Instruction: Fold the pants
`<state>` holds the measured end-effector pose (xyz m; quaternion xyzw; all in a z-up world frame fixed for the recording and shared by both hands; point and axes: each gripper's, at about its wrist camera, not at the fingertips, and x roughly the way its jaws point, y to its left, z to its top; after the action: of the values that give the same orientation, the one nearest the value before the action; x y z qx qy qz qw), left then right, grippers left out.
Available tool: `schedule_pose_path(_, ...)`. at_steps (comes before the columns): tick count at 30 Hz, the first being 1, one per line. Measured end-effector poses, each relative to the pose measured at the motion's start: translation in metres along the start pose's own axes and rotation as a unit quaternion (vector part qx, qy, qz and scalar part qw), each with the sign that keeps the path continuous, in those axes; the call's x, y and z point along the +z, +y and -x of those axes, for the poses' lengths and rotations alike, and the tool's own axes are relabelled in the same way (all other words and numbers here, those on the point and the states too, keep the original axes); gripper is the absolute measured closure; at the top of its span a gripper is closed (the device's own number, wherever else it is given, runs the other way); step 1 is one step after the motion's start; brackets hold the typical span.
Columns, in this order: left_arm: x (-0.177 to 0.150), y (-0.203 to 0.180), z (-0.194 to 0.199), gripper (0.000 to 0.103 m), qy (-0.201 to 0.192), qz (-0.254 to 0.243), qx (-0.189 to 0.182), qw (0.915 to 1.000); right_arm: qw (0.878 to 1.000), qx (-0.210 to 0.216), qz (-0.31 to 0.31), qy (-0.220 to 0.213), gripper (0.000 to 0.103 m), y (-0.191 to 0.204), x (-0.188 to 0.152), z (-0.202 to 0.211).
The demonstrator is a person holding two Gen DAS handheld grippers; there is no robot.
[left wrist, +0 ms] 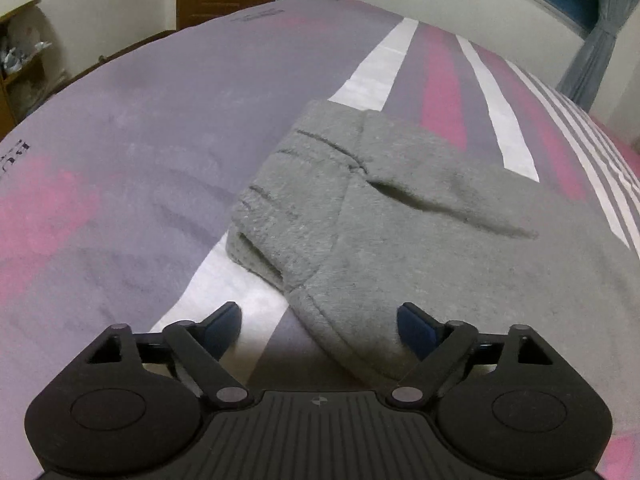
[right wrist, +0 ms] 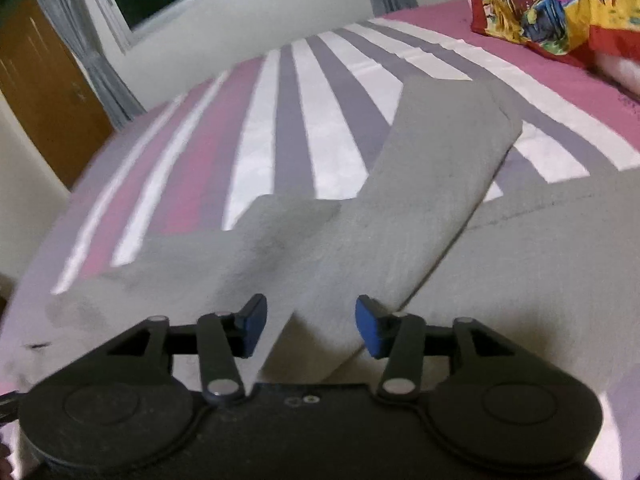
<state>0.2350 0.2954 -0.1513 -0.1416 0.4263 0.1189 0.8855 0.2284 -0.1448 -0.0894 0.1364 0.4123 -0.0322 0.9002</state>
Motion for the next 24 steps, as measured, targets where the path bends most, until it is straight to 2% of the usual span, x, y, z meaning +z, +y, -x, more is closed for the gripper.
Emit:
schedule_pose_path(2, -0.001, 0.0, -0.002, 0.013, -0.003, -0.008, 0.002, 1.0, 0.999, -0.019, 0.035, 0.031, 0.042, 0.006, 0.004, -0.012)
schedule_pose_path(3, -0.001, 0.0, -0.002, 0.012, -0.004, -0.01, 0.002, 0.9999, 0.998, -0.025, 0.051, 0.029, 0.042, 0.007, 0.004, -0.013)
schedule_pose_path(4, 0.0, 0.002, -0.003, 0.012, -0.004, -0.01, 0.0, 0.9999, 0.997, -0.022, 0.066, 0.026, 0.051, 0.006, 0.002, -0.012)
schedule_pose_path(5, 0.0, 0.001, -0.004, 0.012, -0.004, -0.01, -0.001, 0.9999, 0.997, -0.007, 0.069, 0.021, 0.098, 0.002, 0.001, -0.01)
schedule_pose_path(6, -0.003, 0.001, -0.002, 0.012, -0.004, -0.011, -0.003, 0.9999, 0.998, 0.01, 0.063, 0.018, 0.095, -0.003, -0.002, -0.004)
schedule_pose_path(7, -0.003, 0.003, -0.002, 0.012, -0.004, -0.012, -0.004, 0.9999, 0.998, 0.016, 0.063, 0.005, 0.1, -0.007, -0.006, 0.005)
schedule_pose_path(10, -0.004, 0.006, -0.001, 0.012, -0.005, -0.012, -0.009, 0.9999, 0.997, 0.011, 0.074, -0.02, 0.1, -0.019, -0.028, 0.035)
schedule_pose_path(13, -0.005, 0.005, -0.002, 0.012, -0.006, -0.009, -0.01, 0.9999, 1.0, 0.007, 0.029, 0.007, 0.101, -0.047, -0.057, 0.04)
schedule_pose_path(15, -0.006, 0.004, -0.003, 0.012, -0.006, -0.009, -0.009, 0.9999, 1.0, 0.002, 0.025, 0.017, 0.103, -0.056, -0.067, 0.038)
schedule_pose_path(16, -0.006, 0.004, -0.003, 0.012, -0.006, -0.009, -0.009, 0.9999, 1.0, 0.014, 0.011, 0.007, 0.098, -0.06, -0.064, 0.043)
schedule_pose_path(17, -0.006, 0.004, -0.002, 0.012, -0.005, -0.01, -0.009, 0.9999, 1.0, 0.023, -0.004, -0.013, 0.081, -0.063, -0.058, 0.05)
schedule_pose_path(18, -0.006, 0.004, -0.002, 0.012, -0.005, -0.011, -0.008, 0.9999, 0.999, 0.026, -0.013, -0.034, 0.075, -0.063, -0.049, 0.055)
schedule_pose_path(20, -0.006, 0.004, -0.002, 0.011, -0.003, -0.01, -0.009, 0.9999, 0.998, 0.027, -0.013, -0.051, 0.063, -0.059, -0.031, 0.055)
schedule_pose_path(21, -0.006, 0.004, -0.002, 0.011, -0.002, -0.01, -0.009, 0.9999, 0.998, 0.027, -0.009, -0.047, 0.059, -0.057, -0.021, 0.049)
schedule_pose_path(22, -0.006, 0.004, -0.003, 0.011, -0.001, -0.01, -0.009, 0.9999, 0.999, 0.022, 0.005, -0.035, 0.049, -0.052, -0.012, 0.039)
schedule_pose_path(24, -0.006, 0.003, -0.003, 0.01, -0.001, -0.009, -0.009, 0.9999, 0.999, -0.016, 0.034, -0.009, 0.046, -0.047, -0.003, 0.02)
